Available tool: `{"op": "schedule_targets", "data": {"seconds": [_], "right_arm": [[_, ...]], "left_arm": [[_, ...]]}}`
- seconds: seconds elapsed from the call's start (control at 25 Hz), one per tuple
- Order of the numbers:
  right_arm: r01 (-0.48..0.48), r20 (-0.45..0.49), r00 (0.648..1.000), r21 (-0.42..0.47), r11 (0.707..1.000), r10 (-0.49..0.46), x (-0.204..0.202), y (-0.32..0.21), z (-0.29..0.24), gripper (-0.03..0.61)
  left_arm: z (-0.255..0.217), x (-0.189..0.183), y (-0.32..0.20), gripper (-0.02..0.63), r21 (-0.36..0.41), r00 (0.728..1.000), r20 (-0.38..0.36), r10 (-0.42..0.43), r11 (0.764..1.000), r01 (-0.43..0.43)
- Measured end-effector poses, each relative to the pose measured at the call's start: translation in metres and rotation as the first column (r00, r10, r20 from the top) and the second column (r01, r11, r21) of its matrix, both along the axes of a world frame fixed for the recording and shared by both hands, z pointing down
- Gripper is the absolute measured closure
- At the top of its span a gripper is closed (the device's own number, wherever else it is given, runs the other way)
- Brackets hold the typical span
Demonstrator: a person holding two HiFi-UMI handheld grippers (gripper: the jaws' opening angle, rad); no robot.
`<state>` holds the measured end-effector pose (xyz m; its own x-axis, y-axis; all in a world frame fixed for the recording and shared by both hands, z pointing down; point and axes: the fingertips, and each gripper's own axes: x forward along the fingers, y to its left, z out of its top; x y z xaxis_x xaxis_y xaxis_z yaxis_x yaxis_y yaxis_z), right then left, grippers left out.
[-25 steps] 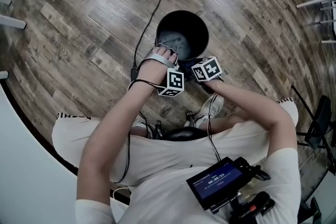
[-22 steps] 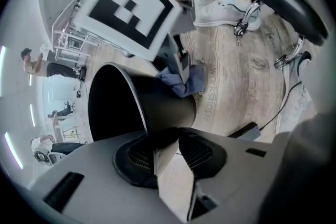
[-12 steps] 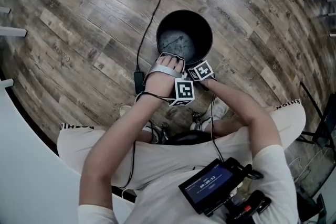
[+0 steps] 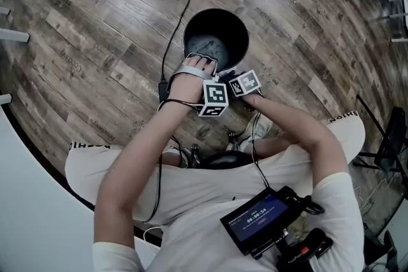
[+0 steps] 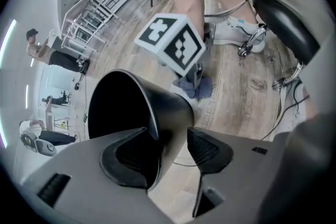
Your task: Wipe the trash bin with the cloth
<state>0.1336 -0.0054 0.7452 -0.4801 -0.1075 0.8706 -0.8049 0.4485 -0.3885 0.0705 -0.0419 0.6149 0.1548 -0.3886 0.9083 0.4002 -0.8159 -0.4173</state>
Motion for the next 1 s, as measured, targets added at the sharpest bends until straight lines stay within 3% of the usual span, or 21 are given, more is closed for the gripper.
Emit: {"op": "schedule_targets", "data": {"seconds": [0.24, 0.28, 0.36, 0.48, 0.72, 1.0], "right_arm": [[0.055, 0.078, 0.995, 0.061, 0.997, -0.059, -0.014, 0.013, -0.095, 0.481], [0.055, 0.093, 0.994, 0.082, 0.995, -0.063, -0.017, 0.012, -0.111, 0.482], [0.061, 0.104, 0.992, 0.136, 0.989, -0.075, -0.02, 0.005, -0.142, 0.481], [0.075, 0.09, 0.991, 0.197, 0.978, -0.095, -0.021, -0.009, -0.168, 0.48], [0.098, 0.023, 0.994, 0.158, 0.983, -0.103, -0.004, -0.014, -0.137, 0.482], [0.211, -0.041, 0.977, 0.129, 0.969, -0.207, 0.004, -0.018, -0.051, 0.481]], "left_arm": [[0.016, -0.038, -0.013, 0.365, 0.055, 0.991, 0.113, 0.066, 0.996, -0.072], [0.017, -0.038, -0.014, 0.373, 0.078, 0.989, 0.119, 0.082, 0.993, -0.092], [0.015, -0.035, -0.014, 0.455, 0.1, 0.986, 0.126, 0.105, 0.988, -0.118], [0.013, -0.026, -0.005, 0.477, 0.086, 0.981, 0.128, 0.143, 0.984, -0.155], [0.013, -0.01, 0.02, 0.491, 0.05, 0.984, 0.114, 0.135, 0.989, -0.141], [0.012, -0.01, 0.024, 0.492, 0.062, 0.992, 0.098, 0.078, 0.994, -0.084]]}}
